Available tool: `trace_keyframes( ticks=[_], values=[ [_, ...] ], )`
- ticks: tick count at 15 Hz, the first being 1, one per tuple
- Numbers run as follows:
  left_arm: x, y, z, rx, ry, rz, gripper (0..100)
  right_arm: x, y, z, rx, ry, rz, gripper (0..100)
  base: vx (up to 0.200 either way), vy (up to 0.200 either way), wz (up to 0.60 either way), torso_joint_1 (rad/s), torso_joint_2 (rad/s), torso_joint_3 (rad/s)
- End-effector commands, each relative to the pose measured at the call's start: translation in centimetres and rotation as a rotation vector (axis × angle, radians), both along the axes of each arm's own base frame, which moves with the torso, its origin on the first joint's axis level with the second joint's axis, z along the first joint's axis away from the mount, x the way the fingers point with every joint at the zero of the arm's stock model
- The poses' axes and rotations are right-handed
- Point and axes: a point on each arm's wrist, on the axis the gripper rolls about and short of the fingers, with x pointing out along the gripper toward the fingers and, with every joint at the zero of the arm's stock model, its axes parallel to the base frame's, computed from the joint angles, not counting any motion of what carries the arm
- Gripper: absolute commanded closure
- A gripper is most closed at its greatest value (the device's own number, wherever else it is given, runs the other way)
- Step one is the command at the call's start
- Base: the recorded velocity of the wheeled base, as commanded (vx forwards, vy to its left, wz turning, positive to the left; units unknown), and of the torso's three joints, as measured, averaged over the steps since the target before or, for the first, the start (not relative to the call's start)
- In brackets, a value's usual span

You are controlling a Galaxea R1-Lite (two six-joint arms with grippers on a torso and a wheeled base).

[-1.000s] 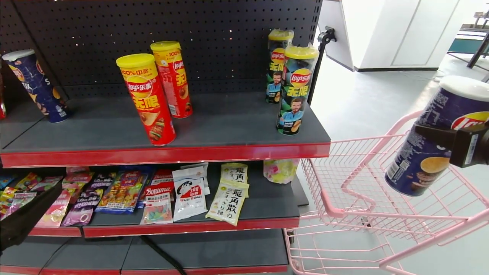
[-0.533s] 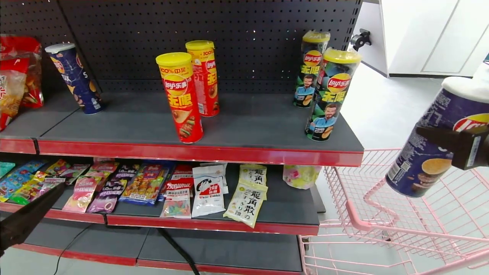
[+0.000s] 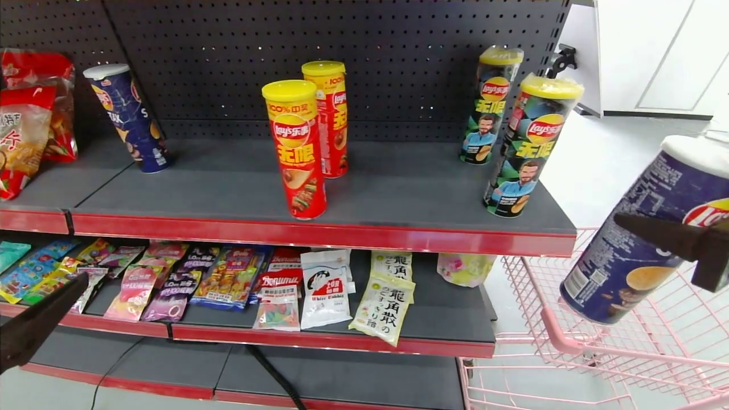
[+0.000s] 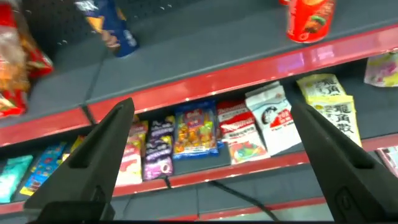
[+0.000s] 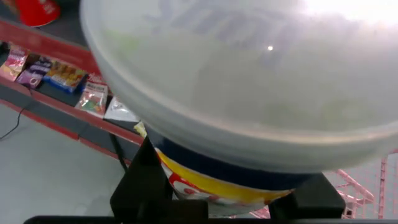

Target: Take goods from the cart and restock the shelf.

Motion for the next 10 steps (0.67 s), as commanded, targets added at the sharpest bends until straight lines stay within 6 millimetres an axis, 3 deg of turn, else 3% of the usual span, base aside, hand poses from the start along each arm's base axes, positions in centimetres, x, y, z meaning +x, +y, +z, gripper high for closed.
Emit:
trace_keyframes(
  ticks=[1, 5, 7, 10],
  values=[
    [0.0, 0.0, 0.1, -0.001, -0.003, 0.000, 0, -0.8, -0.1, -0.1, -0.016, -0.024, 0.007, 100, 0.000, 0.200, 0.00, -0.002, 0.00, 0.002],
    [0.0, 0.0, 0.1, 0.000, -0.003, 0.001, 0, -0.9, 0.1, 0.4, -0.029, -0.053, 0.054, 100, 0.000, 0.200, 0.00, 0.002, 0.00, 0.004],
    [0.0, 0.0, 0.1, 0.000, -0.005, 0.003, 0, -1.9, 0.7, 0.4, -0.004, -0.064, 0.178, 100, 0.000, 0.200, 0.00, 0.000, 0.00, 0.005],
    [-0.1, 0.0, 0.1, 0.000, -0.005, 0.004, 0, -2.5, 0.8, 0.5, 0.002, -0.082, 0.206, 100, 0.000, 0.200, 0.00, 0.001, 0.00, -0.001]
  ],
)
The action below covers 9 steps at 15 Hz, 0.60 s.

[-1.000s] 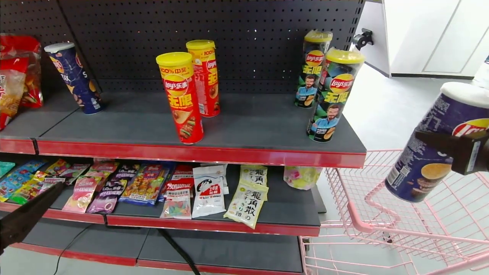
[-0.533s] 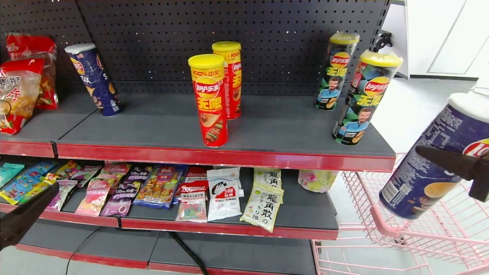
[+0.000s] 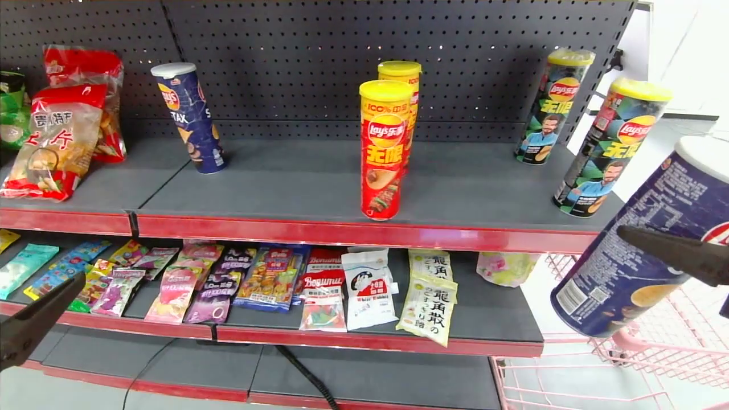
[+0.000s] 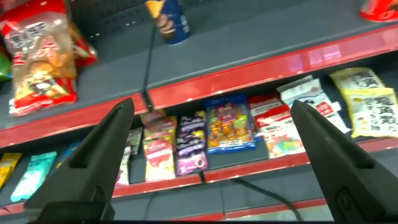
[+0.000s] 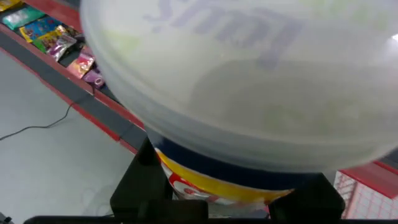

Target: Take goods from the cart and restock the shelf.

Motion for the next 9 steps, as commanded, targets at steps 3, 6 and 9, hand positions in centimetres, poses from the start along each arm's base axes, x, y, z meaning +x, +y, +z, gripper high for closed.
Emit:
trace_keyframes(
  ticks=[3, 6, 9],
  values=[
    [0.0, 0.0, 0.0, 0.000, 0.000, 0.000, 0, -1.1, 0.4, 0.3, 0.010, -0.027, 0.068, 100, 0.000, 0.200, 0.00, 0.004, 0.00, 0.002],
    [0.0, 0.0, 0.0, 0.000, -0.001, 0.001, 0, -1.7, 0.6, 0.4, 0.021, -0.035, 0.147, 100, 0.000, 0.200, 0.00, 0.005, 0.00, 0.004],
    [0.0, 0.0, 0.0, 0.001, -0.003, 0.001, 0, -1.7, 0.7, 0.1, 0.017, -0.027, 0.161, 100, 0.000, 0.200, 0.00, 0.002, 0.00, 0.004]
  ],
)
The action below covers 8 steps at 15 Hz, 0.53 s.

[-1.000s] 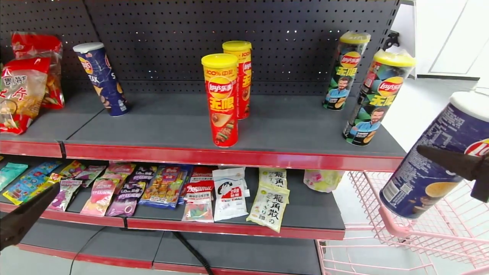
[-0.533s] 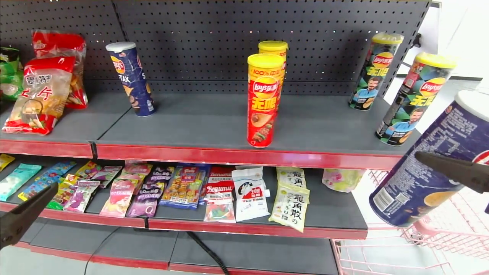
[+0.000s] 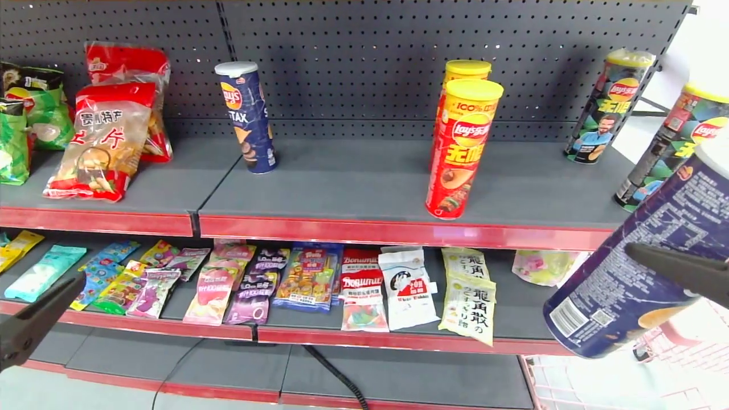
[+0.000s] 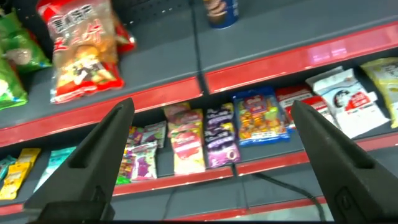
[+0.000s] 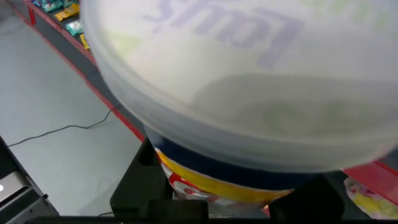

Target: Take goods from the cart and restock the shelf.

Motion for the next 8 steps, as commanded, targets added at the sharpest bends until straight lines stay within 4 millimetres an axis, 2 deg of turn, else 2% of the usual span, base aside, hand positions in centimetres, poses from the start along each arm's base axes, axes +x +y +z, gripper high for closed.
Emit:
trace_keyframes(
  ticks=[1, 8],
  values=[
    [-0.01, 0.00, 0.04, 0.000, -0.002, 0.000, 0, -0.13, 0.13, -0.14, -0.002, 0.002, 0.014, 100, 0.000, 0.200, 0.00, 0.007, 0.00, 0.002],
    [0.02, 0.00, -0.02, 0.002, 0.001, 0.000, 0, -0.26, 0.42, -0.54, -0.008, 0.014, 0.042, 100, 0.000, 0.200, 0.00, 0.002, 0.00, 0.004]
  ],
)
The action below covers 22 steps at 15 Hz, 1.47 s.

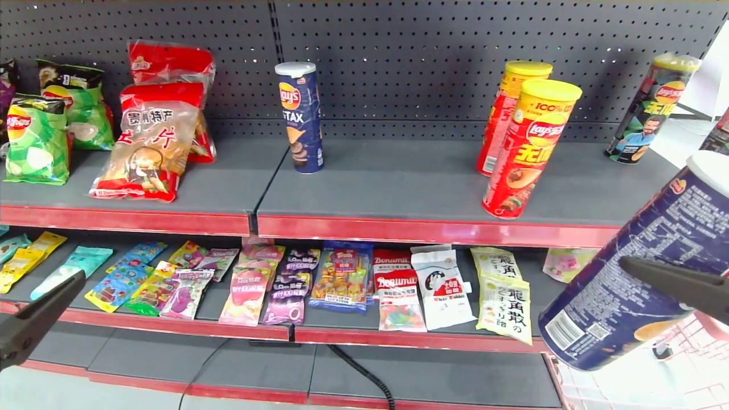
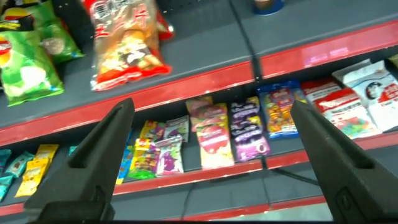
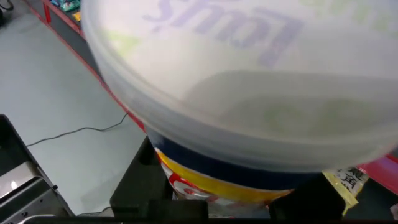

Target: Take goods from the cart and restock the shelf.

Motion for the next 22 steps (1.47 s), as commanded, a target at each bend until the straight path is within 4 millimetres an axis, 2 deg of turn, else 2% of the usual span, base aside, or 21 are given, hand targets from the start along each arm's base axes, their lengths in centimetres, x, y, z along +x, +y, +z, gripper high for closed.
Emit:
trace_keyframes(
  ticks=[1, 10, 16, 22],
  values=[
    [-0.01, 0.00, 0.01, 0.000, -0.001, 0.000, 0, 0.00, 0.11, -0.11, -0.002, 0.004, 0.009, 100, 0.000, 0.200, 0.00, 0.007, 0.01, 0.002],
    [0.02, -0.01, 0.00, 0.003, 0.000, 0.000, 0, -0.06, 0.13, -0.34, -0.004, 0.009, 0.012, 100, 0.000, 0.200, 0.00, 0.005, 0.00, 0.002],
    [0.00, 0.00, -0.12, 0.004, 0.003, 0.002, 0, -0.05, 0.13, -0.30, -0.003, 0.008, 0.012, 100, 0.000, 0.000, 0.00, 0.000, 0.00, 0.000],
    [0.00, 0.05, -0.12, 0.007, 0.003, 0.023, 0, 0.30, 0.03, -0.59, -0.018, 0.018, -0.050, 100, 0.200, 0.000, 0.00, -0.002, 0.00, 0.003]
  ],
)
